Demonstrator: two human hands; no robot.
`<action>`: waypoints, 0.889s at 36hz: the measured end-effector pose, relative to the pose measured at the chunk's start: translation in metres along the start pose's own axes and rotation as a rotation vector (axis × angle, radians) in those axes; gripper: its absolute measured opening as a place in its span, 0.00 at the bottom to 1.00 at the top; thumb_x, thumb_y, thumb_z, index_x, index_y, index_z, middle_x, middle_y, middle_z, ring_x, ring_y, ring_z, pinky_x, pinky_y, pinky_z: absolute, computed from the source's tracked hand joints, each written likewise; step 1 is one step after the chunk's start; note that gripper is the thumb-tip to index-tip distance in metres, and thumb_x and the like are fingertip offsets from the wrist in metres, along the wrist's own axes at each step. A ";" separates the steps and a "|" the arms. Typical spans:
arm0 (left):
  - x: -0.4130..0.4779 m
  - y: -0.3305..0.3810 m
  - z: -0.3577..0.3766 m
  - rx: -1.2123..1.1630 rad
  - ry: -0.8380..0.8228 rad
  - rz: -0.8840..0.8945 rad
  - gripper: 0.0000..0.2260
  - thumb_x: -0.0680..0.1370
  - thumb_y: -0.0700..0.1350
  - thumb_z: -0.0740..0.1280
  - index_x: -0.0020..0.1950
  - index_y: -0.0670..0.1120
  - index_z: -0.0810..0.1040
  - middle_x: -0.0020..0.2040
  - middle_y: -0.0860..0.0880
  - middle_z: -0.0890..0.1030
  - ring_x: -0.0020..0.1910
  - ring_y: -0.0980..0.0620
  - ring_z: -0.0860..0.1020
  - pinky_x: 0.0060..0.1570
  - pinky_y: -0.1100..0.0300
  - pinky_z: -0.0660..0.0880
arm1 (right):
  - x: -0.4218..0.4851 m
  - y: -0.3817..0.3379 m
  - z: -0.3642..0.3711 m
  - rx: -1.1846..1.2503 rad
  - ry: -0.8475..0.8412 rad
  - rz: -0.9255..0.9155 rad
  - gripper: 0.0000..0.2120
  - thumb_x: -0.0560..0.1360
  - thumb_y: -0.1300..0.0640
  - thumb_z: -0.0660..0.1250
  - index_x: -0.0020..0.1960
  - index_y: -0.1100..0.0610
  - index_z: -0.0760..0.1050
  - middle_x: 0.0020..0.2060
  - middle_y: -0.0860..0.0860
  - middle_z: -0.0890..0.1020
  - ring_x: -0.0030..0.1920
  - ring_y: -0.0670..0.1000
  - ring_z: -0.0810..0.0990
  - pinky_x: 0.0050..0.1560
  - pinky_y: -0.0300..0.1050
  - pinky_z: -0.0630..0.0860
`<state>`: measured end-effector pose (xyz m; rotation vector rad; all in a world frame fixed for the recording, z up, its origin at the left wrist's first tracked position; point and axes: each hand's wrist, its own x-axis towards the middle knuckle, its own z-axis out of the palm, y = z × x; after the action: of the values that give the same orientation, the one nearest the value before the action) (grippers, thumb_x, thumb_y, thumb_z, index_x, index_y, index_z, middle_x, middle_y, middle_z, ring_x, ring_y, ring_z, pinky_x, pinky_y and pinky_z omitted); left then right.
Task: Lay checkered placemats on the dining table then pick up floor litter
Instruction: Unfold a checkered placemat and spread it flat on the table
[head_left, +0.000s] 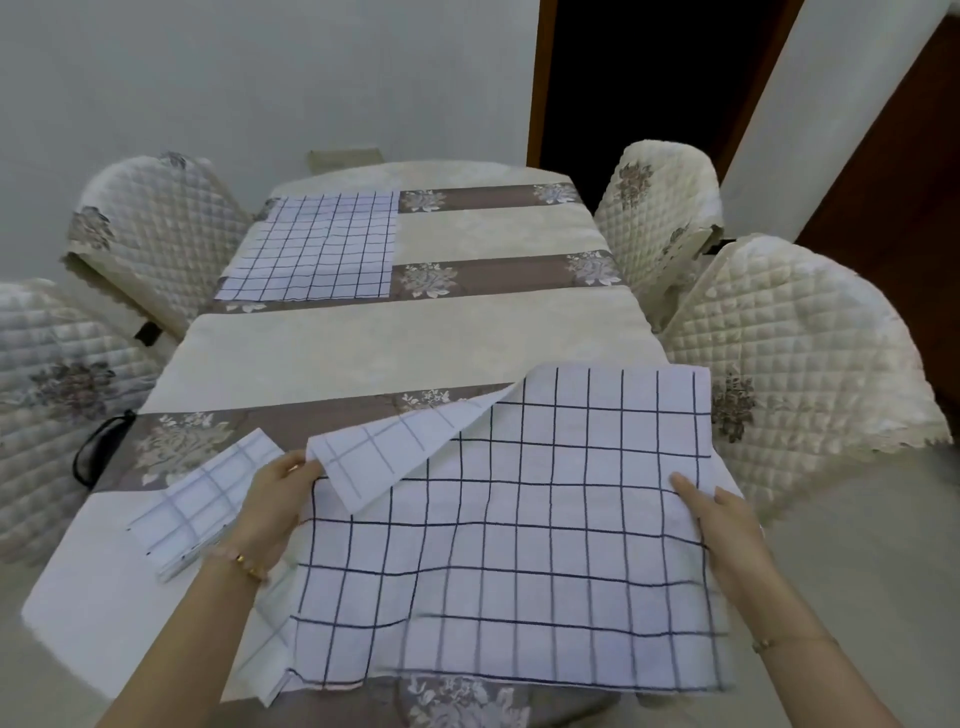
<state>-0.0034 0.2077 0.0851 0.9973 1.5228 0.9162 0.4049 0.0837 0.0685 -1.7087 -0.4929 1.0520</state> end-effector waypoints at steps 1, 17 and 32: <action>0.002 0.003 0.000 0.007 0.018 0.019 0.07 0.79 0.41 0.63 0.50 0.40 0.79 0.49 0.40 0.81 0.48 0.43 0.78 0.51 0.47 0.76 | 0.000 -0.005 -0.002 0.011 0.009 -0.008 0.05 0.76 0.55 0.67 0.45 0.55 0.79 0.41 0.53 0.84 0.43 0.54 0.83 0.51 0.52 0.78; 0.014 0.009 0.043 0.112 -0.048 0.134 0.07 0.76 0.41 0.67 0.38 0.44 0.79 0.38 0.42 0.79 0.37 0.47 0.75 0.40 0.55 0.72 | -0.037 -0.008 -0.062 -0.067 0.211 -0.041 0.29 0.75 0.52 0.68 0.72 0.61 0.64 0.70 0.57 0.69 0.70 0.56 0.66 0.64 0.45 0.61; -0.009 -0.003 0.138 0.249 -0.516 0.207 0.13 0.77 0.45 0.66 0.42 0.35 0.74 0.38 0.44 0.73 0.39 0.48 0.71 0.43 0.54 0.67 | -0.125 0.053 -0.141 0.147 0.587 0.141 0.14 0.75 0.57 0.67 0.57 0.65 0.76 0.42 0.59 0.82 0.41 0.55 0.81 0.42 0.47 0.76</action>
<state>0.1336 0.2055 0.0637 1.4637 1.1217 0.5508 0.4467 -0.1066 0.0846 -1.8323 0.0794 0.6142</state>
